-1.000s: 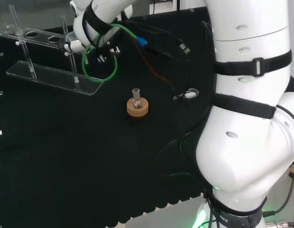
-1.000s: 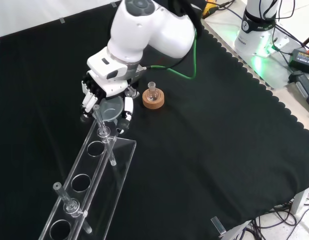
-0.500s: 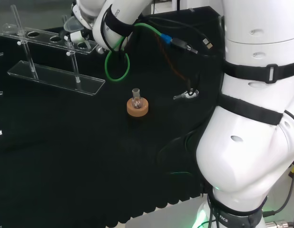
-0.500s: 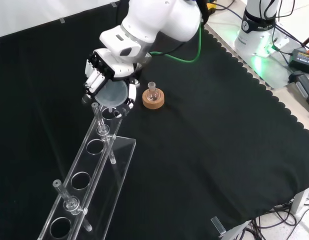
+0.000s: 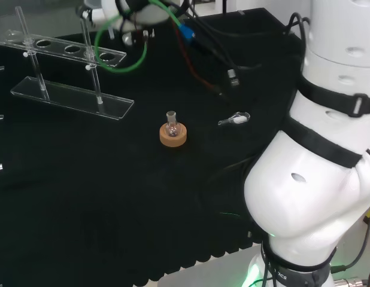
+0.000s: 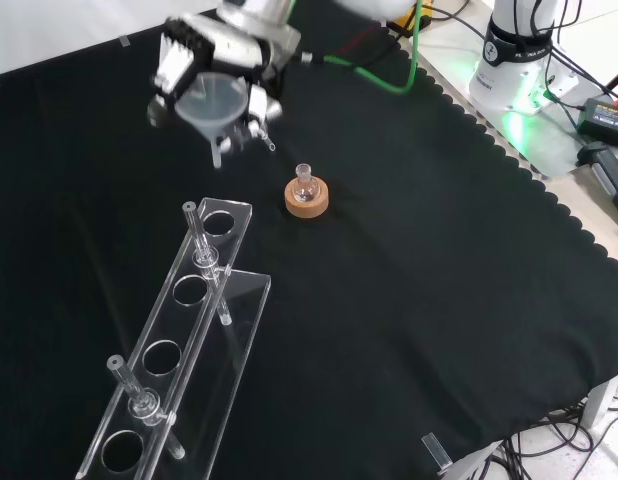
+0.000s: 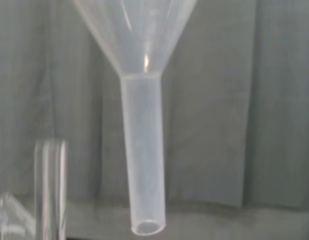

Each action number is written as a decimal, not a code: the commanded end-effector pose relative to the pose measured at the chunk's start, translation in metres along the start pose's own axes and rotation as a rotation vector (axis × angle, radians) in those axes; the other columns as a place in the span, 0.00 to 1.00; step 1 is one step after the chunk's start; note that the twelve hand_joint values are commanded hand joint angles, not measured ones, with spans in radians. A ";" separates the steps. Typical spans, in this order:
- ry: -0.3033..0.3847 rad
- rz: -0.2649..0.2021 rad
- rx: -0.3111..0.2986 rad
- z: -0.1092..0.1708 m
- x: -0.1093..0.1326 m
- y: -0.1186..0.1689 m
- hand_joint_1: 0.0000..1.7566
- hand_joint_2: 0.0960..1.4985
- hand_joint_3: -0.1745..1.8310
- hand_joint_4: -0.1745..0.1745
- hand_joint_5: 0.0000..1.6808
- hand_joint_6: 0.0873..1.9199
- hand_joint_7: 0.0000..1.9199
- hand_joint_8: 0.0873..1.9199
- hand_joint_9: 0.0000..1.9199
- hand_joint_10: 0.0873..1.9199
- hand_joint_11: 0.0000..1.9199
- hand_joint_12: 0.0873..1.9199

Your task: Pick up the funnel from the transparent funnel stand.

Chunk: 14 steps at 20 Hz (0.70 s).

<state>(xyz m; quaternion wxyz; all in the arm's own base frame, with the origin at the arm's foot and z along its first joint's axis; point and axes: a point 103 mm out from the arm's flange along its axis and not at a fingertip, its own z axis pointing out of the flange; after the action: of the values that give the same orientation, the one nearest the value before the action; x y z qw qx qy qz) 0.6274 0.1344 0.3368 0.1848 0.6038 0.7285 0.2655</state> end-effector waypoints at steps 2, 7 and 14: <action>0.134 0.024 -0.125 -0.177 -0.061 -0.064 0.70 0.32 0.45 0.00 0.94 0.01 0.90 0.49 1.00 0.57 1.00 0.75; 0.176 -0.049 -0.078 -0.202 -0.078 -0.114 0.71 0.31 0.45 0.00 0.94 0.01 0.90 0.49 1.00 0.57 1.00 0.75; 0.195 -0.060 -0.079 -0.206 -0.049 -0.134 0.71 0.31 0.45 0.00 0.94 0.01 0.90 0.49 1.00 0.57 1.00 0.75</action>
<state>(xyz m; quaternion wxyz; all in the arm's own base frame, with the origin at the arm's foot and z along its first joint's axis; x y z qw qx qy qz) 0.4377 0.0295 0.4381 0.1609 0.5573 0.7318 0.3579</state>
